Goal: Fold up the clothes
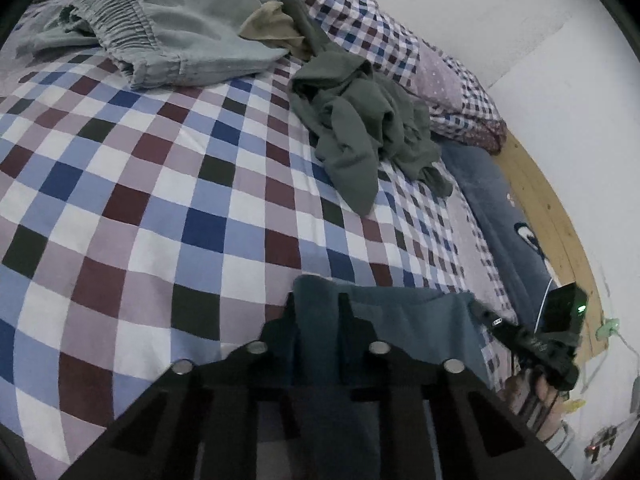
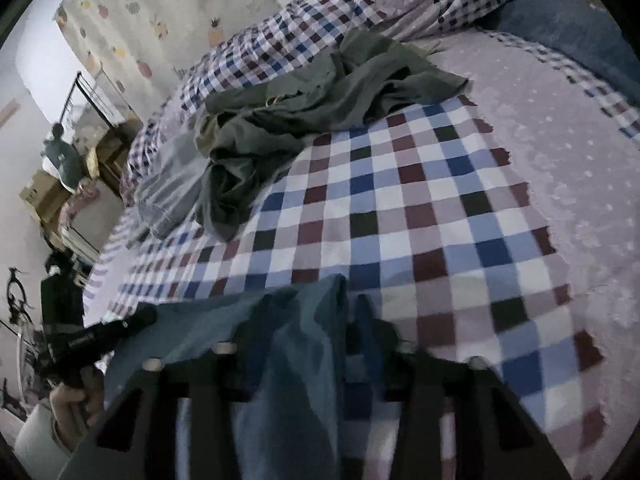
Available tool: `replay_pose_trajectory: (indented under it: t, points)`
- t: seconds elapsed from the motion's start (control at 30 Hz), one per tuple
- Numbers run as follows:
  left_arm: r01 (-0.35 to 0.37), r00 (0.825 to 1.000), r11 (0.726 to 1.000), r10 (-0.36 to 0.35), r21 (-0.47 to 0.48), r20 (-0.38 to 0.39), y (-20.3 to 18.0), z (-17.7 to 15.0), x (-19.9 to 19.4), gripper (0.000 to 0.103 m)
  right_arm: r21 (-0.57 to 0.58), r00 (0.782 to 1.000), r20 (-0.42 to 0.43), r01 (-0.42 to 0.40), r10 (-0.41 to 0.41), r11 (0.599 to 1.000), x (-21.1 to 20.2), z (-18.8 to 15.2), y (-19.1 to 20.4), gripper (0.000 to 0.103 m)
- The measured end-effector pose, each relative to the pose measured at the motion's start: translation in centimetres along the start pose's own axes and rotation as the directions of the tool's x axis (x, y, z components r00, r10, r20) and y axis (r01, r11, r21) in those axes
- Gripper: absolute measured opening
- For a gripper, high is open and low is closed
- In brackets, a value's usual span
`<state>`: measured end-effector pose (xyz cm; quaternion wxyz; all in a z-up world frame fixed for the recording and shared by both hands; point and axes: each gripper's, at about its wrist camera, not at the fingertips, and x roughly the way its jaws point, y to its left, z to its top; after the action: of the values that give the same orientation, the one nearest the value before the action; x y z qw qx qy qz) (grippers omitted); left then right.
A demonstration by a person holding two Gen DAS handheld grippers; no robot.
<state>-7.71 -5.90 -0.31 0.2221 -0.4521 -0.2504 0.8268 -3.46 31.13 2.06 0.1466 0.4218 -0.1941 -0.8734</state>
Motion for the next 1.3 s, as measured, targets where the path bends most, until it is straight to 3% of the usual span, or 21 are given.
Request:
replay_pose_trajectory:
  t: [0.03, 0.1, 0.17, 0.27, 0.37, 0.53, 0.6, 0.7, 0.8, 0.93, 1.07, 1.13, 1.2, 1.3]
  points:
    - [0.003, 1.000, 1.000, -0.003, -0.006, 0.008, 0.1, 0.0, 0.0, 0.012, -0.006, 1.000, -0.015, 0.002, -0.002, 1.000, 0.5, -0.1, 0.0, 0.006]
    - [0.010, 0.999, 1.000, -0.010, -0.015, 0.039, 0.1, 0.2, -0.4, 0.010, -0.020, 0.999, -0.044, 0.007, -0.008, 1.000, 1.3, -0.3, 0.0, 0.003]
    - [0.021, 0.997, 1.000, -0.019, -0.022, 0.078, 0.1, 0.4, -0.9, 0.009, -0.051, 1.000, -0.010, 0.021, -0.022, 0.998, 1.0, 0.0, 0.6, 0.001]
    - [0.000, 0.991, 1.000, 0.003, -0.028, 0.137, 0.0, 0.4, -1.6, 0.008, -0.073, 0.994, 0.104, 0.031, -0.023, 0.997, -1.2, 1.0, 1.7, 0.000]
    - [-0.034, 0.992, 0.997, 0.042, -0.070, 0.116, 1.4, 0.6, -0.5, 0.008, -0.084, 0.985, 0.169, 0.044, -0.029, 0.995, -2.3, 1.8, 2.3, 0.000]
    - [-0.050, 0.994, 0.990, 0.061, -0.130, 0.086, 2.9, 1.0, 0.4, 0.009, -0.082, 0.985, 0.070, 0.162, -0.157, 0.983, 2.2, 0.8, 0.7, 0.001]
    - [-0.054, 0.995, 0.989, 0.065, -0.137, 0.075, 2.9, 1.2, 0.3, 0.010, -0.045, 0.982, 0.078, 0.174, -0.170, 0.984, 1.7, 1.1, 0.4, 0.003]
    - [-0.068, 0.994, 0.985, 0.080, -0.156, 0.072, 2.9, 1.6, -0.4, 0.019, 0.012, 0.978, 0.089, 0.190, -0.190, 0.982, 0.8, 1.4, -0.1, 0.006]
    - [-0.052, 0.988, 0.991, 0.069, -0.124, 0.140, 1.7, 1.7, -2.5, 0.022, 0.066, 0.973, 0.099, 0.200, -0.206, 0.977, 0.0, 1.8, -0.5, 0.006]
    - [0.033, 0.986, 0.999, -0.034, 0.010, 0.165, -1.5, 1.2, -3.5, 0.022, -0.031, 0.997, 0.070, 0.013, -0.011, 0.999, 0.1, 1.9, 3.4, 0.006]
    - [0.044, 0.998, 0.984, -0.052, 0.173, 0.044, -4.9, -0.2, -1.4, 0.022, -0.129, 0.992, -0.056, -0.120, 0.114, 0.984, 2.5, 0.7, 7.6, 0.006]
    - [-0.003, 1.000, 0.971, 0.007, 0.241, -0.018, -5.7, -1.2, 0.4, 0.022, -0.166, 0.985, -0.114, -0.146, 0.128, 0.975, 4.0, -0.3, 8.8, 0.006]
    - [-0.087, 0.995, 0.961, 0.098, 0.263, -0.026, -5.4, -1.6, 1.4, 0.018, -0.190, 0.978, -0.167, -0.155, 0.124, 0.970, 5.3, -1.1, 9.4, 0.006]
    - [-0.186, 0.982, 0.962, 0.186, 0.200, 0.019, -3.5, -1.1, 1.0, 0.005, -0.197, 0.978, -0.197, -0.100, 0.060, 0.975, 6.8, -2.0, 8.5, 0.002]
